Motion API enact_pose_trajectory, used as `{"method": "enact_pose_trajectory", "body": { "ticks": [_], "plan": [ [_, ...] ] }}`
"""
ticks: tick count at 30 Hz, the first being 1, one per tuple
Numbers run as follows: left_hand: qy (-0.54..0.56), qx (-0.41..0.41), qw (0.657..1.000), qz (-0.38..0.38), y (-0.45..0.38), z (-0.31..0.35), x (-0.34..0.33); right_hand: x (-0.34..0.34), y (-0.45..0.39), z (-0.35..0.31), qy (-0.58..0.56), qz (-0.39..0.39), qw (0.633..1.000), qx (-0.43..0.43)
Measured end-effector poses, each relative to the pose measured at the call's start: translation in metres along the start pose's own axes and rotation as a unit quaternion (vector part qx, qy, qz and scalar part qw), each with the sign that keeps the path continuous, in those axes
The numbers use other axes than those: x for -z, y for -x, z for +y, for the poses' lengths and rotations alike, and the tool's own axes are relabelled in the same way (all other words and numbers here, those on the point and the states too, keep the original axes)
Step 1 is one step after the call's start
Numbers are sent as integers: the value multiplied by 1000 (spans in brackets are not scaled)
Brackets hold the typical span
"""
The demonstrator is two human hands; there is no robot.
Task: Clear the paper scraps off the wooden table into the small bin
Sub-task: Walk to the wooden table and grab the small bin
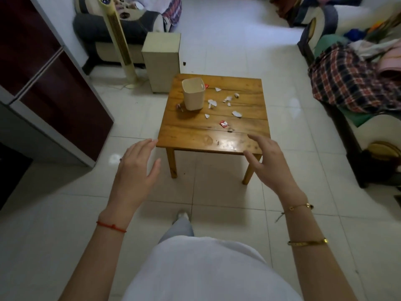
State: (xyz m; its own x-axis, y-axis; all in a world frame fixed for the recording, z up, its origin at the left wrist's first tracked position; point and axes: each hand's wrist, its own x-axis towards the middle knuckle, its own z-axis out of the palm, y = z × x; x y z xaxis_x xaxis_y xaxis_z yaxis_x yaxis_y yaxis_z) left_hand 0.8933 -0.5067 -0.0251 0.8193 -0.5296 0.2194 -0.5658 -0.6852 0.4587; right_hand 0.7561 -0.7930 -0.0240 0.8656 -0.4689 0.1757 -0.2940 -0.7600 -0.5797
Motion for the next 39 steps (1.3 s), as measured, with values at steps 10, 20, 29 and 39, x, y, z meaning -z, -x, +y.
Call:
{"method": "enact_pose_trajectory", "body": {
  "ticks": [10,20,29,39],
  "plan": [
    [6,-15,998,-61,-174,-41,-55,-58,-152,32,-8,-14,999,-47],
    [3,-16,995,-96,-344,-81,-102,-99,-303,44,6,-15,995,-102],
    [8,36,992,-119,-459,-96,-165,-126,-397,87,26,-51,989,-134],
    [29,213,950,-228,-559,-138,-297,-195,-500,162,42,-111,984,-132]
  ]
}}
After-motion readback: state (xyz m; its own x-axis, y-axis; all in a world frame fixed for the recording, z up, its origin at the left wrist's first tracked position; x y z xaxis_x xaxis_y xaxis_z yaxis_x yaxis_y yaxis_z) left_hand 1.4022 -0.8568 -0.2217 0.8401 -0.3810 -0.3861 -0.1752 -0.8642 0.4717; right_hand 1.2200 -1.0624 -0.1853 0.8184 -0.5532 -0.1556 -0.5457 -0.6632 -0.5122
